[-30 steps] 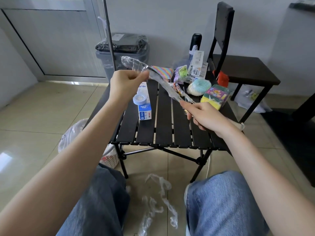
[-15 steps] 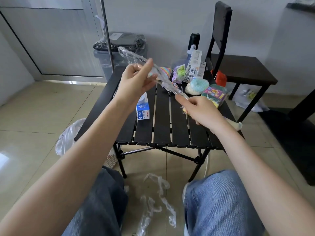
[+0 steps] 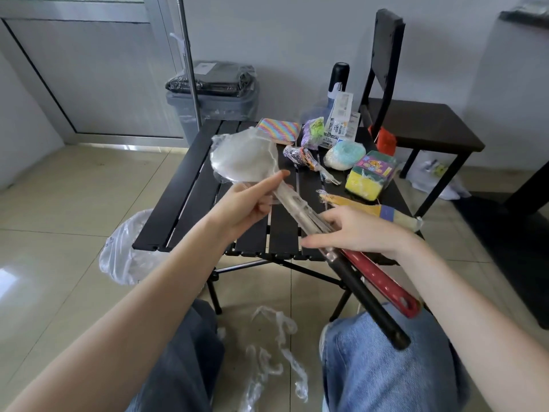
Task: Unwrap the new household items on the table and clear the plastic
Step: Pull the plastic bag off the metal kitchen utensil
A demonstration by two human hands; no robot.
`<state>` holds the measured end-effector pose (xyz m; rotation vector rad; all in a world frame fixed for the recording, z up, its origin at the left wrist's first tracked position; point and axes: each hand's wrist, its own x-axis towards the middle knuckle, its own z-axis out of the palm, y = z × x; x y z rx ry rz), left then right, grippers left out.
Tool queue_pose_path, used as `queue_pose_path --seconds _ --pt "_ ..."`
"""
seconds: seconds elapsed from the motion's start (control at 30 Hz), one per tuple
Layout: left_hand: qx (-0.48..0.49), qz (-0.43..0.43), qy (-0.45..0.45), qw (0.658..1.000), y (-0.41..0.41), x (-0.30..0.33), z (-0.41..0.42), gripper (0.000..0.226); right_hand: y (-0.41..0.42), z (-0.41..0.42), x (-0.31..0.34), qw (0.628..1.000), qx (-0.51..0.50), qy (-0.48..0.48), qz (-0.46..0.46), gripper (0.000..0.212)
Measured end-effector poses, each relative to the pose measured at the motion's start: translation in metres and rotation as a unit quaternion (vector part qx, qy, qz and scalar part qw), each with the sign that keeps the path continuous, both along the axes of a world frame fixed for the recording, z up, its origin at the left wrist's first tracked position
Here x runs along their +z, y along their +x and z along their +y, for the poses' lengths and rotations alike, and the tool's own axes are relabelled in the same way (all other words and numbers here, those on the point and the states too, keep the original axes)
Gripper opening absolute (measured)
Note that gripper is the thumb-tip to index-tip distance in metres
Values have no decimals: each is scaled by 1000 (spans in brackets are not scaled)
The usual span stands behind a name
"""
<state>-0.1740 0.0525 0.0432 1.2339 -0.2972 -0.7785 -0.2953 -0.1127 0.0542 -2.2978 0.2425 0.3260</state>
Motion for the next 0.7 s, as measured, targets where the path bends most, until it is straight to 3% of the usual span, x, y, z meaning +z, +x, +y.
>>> queue_pose_path --seconds 0.07,0.17,0.37,0.53,0.7 --pt "-15 10 -29 999 -9 1 -1 17 -6 0 -5 979 16 199 34 8" --pt "-7 -9 -24 1000 -18 6 -3 14 -16 4 -17 930 -1 368 17 21" --pt "-50 -77 108 990 -23 -2 9 32 -24 5 -19 923 -39 382 -40 30" --pt "-62 -159 45 984 -29 0 22 23 -36 10 -18 858 -7 514 -19 23" --pt "37 -265 25 963 -36 -6 15 37 -37 14 -18 842 -5 538 -18 21"
